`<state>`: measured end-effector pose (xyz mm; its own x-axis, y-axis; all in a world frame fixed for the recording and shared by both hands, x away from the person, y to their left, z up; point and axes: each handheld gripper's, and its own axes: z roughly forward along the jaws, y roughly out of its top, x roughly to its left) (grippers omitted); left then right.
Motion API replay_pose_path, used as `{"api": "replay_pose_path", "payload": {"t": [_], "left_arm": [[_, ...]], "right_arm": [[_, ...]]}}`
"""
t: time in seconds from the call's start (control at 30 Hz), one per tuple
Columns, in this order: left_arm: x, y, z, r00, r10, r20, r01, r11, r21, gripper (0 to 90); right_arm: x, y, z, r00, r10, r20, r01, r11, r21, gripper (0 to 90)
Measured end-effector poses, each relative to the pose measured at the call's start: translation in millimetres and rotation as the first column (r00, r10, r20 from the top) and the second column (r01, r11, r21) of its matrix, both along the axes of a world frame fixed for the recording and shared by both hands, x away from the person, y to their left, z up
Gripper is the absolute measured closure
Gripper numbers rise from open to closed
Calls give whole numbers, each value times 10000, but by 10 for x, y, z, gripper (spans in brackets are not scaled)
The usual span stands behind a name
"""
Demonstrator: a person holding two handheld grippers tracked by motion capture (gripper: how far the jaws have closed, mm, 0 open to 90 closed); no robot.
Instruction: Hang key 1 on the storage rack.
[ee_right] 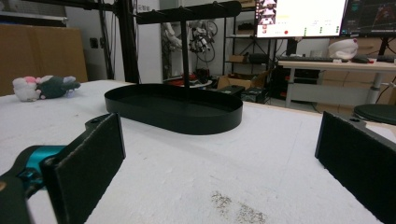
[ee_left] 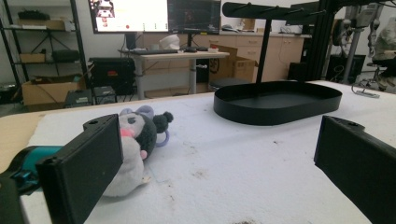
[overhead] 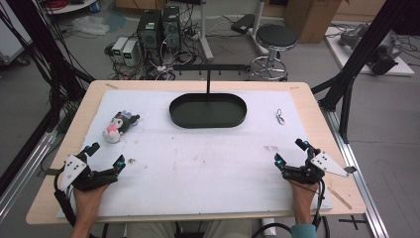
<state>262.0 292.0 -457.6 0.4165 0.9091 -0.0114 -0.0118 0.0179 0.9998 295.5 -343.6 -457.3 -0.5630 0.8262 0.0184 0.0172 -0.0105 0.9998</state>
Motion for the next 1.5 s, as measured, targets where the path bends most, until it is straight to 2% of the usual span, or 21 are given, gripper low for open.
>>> {"api": "replay_pose_path", "payload": {"t": [0.3,0.5,0.63,0.7,0.77,0.87,1.03,1.17,1.3,1.5], "left_arm": [[-1,-2,1,10000,12,10,-12,10000,68,17],[17,8,8,9998,60,-207,-61,9999,-85,17],[19,13,9,9998,43,-218,-44,10000,-58,17],[22,15,9,9997,70,-233,-74,9998,-171,17],[27,26,15,9993,60,-358,-68,9997,-226,17],[40,53,46,9978,165,-639,-160,9998,73,17],[99,125,222,9963,270,-810,-256,9995,184,17],[200,157,411,9922,389,-1181,-314,9974,643,17],[336,157,604,9824,435,-1816,-193,9910,1326,17],[530,149,802,9668,607,-2481,-124,9813,1918,17]], "right_arm": [[-3,-1,0,10000,13,-15,-13,10000,57,8],[1,0,0,10000,7,41,-7,10000,9,8],[2,0,0,10000,9,56,-9,10000,-17,8],[-2,3,0,10000,-5,14,5,10000,8,8],[-4,3,0,10000,9,13,-9,10000,23,8],[-4,3,0,10000,28,8,-28,10000,51,8],[-6,2,0,10000,13,-33,-12,10000,63,8],[-6,2,0,10000,9,-25,-8,10000,57,8],[-6,2,0,10000,21,-22,-21,10000,61,8],[-7,2,0,10000,12,-28,-12,9999,103,8]]}}
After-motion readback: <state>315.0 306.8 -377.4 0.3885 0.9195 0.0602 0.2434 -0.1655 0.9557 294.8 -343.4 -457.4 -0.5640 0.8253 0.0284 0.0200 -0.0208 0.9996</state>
